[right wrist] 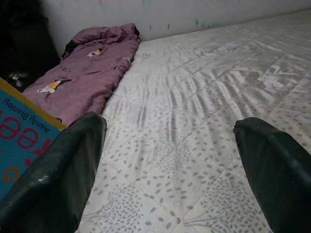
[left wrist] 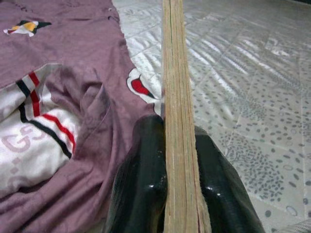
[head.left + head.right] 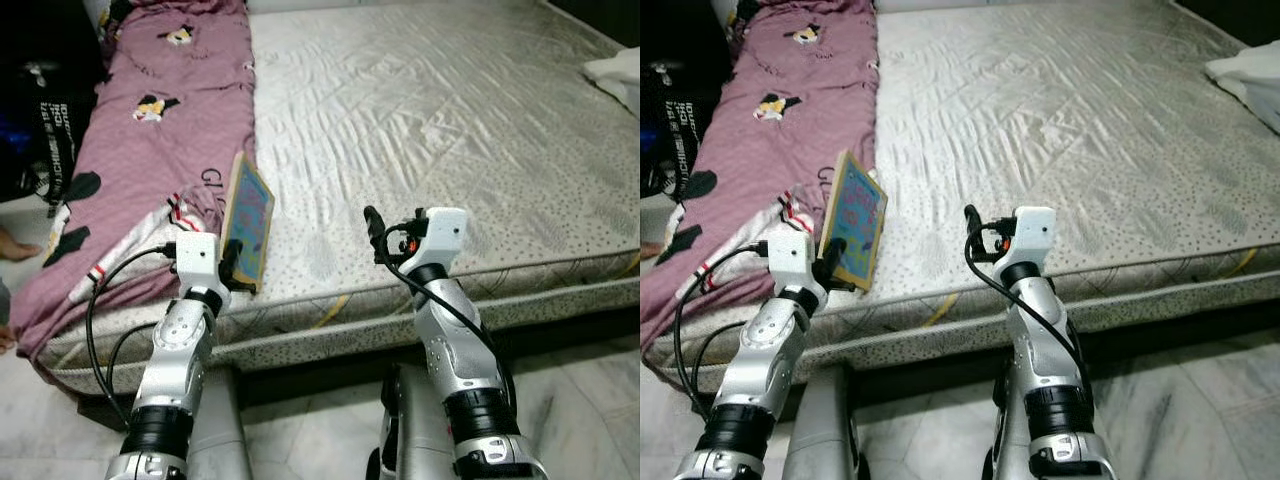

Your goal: Clean up the room

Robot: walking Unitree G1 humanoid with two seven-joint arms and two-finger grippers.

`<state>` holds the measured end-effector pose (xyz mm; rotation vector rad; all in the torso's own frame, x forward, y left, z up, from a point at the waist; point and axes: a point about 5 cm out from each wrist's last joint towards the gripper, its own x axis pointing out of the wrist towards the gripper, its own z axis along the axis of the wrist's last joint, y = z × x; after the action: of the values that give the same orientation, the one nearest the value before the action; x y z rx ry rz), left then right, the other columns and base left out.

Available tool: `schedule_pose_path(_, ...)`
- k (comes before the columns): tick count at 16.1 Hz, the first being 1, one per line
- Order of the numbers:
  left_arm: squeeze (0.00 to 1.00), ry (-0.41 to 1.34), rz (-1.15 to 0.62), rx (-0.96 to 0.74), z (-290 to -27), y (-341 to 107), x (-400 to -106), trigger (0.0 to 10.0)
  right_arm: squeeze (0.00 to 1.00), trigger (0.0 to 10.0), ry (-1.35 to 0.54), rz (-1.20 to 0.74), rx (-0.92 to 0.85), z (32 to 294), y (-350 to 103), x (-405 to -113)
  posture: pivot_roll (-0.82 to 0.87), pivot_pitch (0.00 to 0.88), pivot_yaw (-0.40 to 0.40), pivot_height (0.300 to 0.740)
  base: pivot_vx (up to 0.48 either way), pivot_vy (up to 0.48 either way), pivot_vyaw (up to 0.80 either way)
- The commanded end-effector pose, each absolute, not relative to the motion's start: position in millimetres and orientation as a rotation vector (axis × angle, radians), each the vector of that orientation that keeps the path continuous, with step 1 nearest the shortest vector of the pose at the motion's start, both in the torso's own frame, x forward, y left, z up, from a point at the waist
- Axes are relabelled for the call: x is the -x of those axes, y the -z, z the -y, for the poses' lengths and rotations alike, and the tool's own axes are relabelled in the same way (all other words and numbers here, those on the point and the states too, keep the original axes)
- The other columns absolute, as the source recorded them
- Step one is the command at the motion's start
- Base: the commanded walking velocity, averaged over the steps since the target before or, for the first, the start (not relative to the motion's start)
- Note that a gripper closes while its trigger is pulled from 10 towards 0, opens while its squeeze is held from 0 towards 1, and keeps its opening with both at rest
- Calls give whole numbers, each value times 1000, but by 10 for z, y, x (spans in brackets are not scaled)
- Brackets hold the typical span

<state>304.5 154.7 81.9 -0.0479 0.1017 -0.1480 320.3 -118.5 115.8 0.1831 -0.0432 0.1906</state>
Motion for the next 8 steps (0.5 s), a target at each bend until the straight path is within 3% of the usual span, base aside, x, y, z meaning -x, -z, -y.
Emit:
schedule_pose_path(1, 0, 149, -73, 25, -1554, -898, -3065, 10000, 0, 10000, -175, 41, -191, 1189, -1160, -3226, 53, 0, 37, 609, 0, 0, 0)
schedule_pose_path(8, 0, 157, -70, -77, -1492, -895, -3071, 10000, 0, 10000, -147, 26, -179, 1236, -1111, -3223, 53, 0, 38, 684, 0, 0, 0)
